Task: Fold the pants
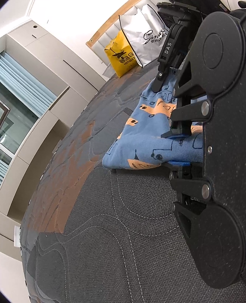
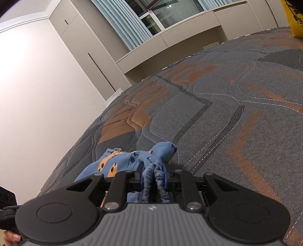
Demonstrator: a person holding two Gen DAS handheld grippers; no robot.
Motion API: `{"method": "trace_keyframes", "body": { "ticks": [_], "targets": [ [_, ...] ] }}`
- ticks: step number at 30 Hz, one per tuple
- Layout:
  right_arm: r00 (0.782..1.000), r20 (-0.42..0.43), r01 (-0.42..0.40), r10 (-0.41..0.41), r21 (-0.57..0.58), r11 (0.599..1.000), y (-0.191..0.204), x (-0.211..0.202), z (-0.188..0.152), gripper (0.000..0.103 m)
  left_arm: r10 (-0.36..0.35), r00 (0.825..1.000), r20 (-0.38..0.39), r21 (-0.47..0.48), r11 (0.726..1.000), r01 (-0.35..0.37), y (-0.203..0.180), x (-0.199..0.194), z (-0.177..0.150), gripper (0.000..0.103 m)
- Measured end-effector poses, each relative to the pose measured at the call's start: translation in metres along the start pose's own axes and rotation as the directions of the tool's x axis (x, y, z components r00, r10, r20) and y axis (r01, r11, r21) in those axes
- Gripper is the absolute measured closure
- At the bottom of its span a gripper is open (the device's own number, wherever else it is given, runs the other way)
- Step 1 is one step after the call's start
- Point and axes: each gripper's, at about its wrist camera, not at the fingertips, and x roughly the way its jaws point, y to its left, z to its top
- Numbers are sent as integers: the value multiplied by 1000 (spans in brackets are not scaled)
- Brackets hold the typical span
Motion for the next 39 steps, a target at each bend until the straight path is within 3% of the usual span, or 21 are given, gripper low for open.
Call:
{"method": "trace_keyframes", "body": {
  "ticks": [7, 20, 22, 28, 36, 39],
  "targets": [
    [1000, -1, 9, -9, -7, 1000, 1, -1, -2, 80, 6, 1000, -1, 2, 1000, -6, -4, 0, 1, 79],
    [999, -7, 41, -41, -12, 999, -2, 6, -7, 64, 39, 999, -12, 7, 999, -38, -11, 4, 1, 72],
    [999, -7, 43, -43, -13, 999, -3, 6, -8, 63, 53, 999, -5, 14, 999, -52, -13, 4, 0, 67],
    [999, 2, 53, -53, -29, 998, 0, 6, -10, 38, 94, 995, 28, 19, 995, -94, -18, 0, -2, 44],
    [997, 52, 67, -65, -48, 997, 3, -6, -16, 9, 203, 971, 124, 28, 978, -208, -26, -19, -8, 3],
    [994, 71, 82, -78, -61, 995, 8, -14, -20, 3, 238, 957, 164, 52, 967, -250, -33, -27, -13, 1]
  ]
}}
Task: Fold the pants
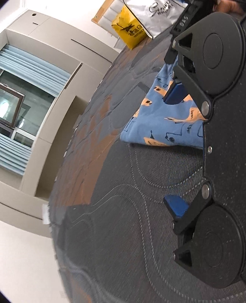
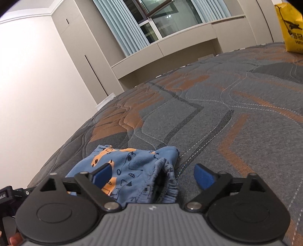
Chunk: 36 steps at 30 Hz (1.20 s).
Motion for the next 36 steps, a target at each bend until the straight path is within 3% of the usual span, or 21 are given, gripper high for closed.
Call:
{"method": "trace_keyframes", "body": {
  "ticks": [9, 20, 30, 36],
  "targets": [
    [996, 74, 47, -42, -68, 997, 32, -43, -21, 0, 71, 997, 40, 73, 995, -74, -6, -36, -21, 1],
    [981, 165, 136, -103, -207, 969, 76, -107, -64, 0, 83, 994, 76, 111, 990, -92, -6, -88, -48, 1],
    [933, 318, 271, -167, -320, 908, 116, -156, -102, 0, 82, 980, 184, 231, 965, -124, -16, -135, -76, 1],
    [909, 370, 312, -191, -304, 900, 123, -175, -114, 0, 64, 974, 216, 223, 968, -113, -8, -155, -86, 1]
  ]
}}
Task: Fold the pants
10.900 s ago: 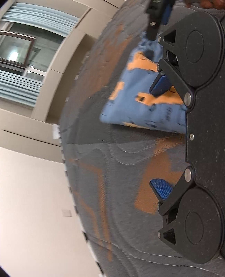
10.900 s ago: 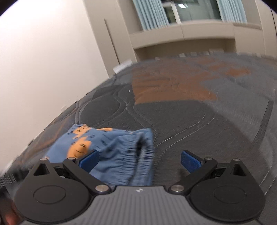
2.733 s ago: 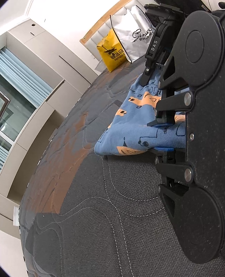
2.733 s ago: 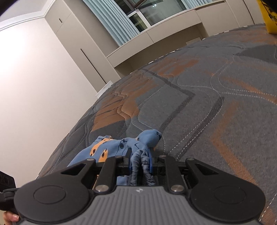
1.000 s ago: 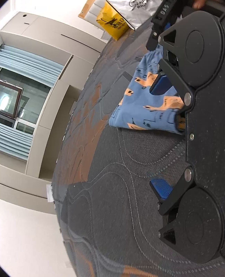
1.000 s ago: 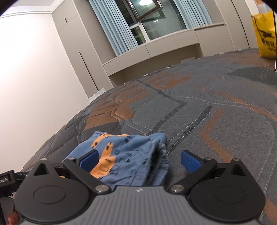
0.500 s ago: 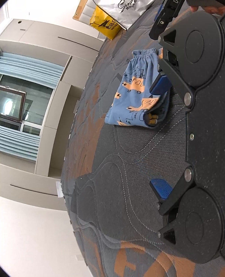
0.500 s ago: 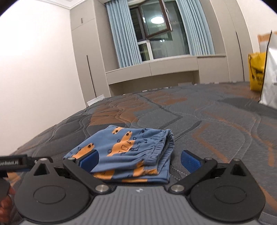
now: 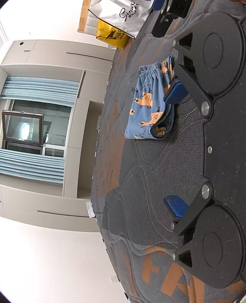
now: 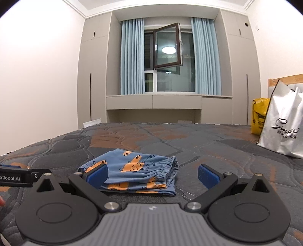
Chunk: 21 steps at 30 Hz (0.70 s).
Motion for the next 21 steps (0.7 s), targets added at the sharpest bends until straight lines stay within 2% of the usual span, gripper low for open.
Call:
{"method": "trace_keyframes", "body": {
  "ticks": [8, 14, 21],
  "targets": [
    [999, 32, 39, -40, 38, 999, 5, -24, -13, 0, -7, 1000, -9, -40, 999, 7, 10, -14, -18, 1],
    [995, 49, 82, -85, 50, 995, 3, -37, -22, 0, 18, 1000, 6, -16, 1000, -18, 14, -21, -23, 1],
    [997, 12, 79, -79, 21, 997, 4, -47, -42, 0, 42, 999, 18, 42, 998, -43, 13, -32, -33, 1]
  ]
}}
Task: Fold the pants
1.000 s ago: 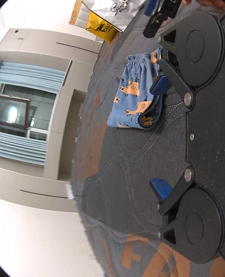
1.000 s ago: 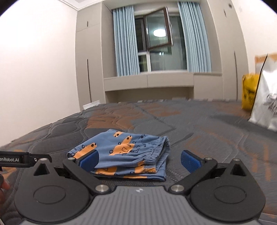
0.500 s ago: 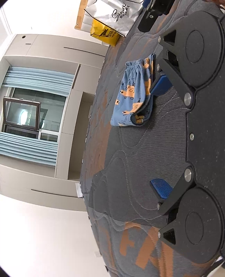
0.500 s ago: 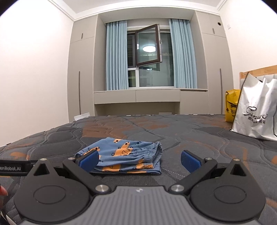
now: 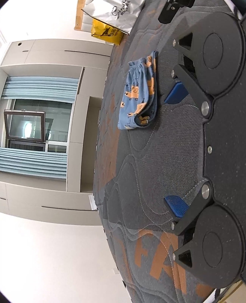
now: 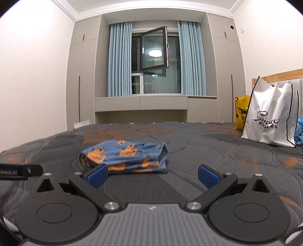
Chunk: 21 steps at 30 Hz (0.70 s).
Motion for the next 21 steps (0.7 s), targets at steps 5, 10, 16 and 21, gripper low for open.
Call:
{"method": "trace_keyframes", "body": {
  "ticks": [5, 10, 16, 21],
  "targets": [
    [1000, -15, -5, 5, 6, 1000, -1, -3, -7, 0, -6, 1000, -1, 16, 1000, 6, 0, -6, -6, 1],
    [1000, -16, -10, 10, 11, 1000, -3, -3, -7, 0, 0, 1000, -1, 21, 1000, 0, 0, -7, -7, 1],
    [1000, -13, -9, 9, 15, 1000, -4, -2, -7, 0, 2, 1000, 4, 26, 1000, -2, -1, -8, -7, 1],
    [1000, -13, -9, 9, 15, 1000, -4, -2, -7, 0, 1, 1000, 5, 29, 1000, -1, -2, -9, -7, 1]
  ]
}}
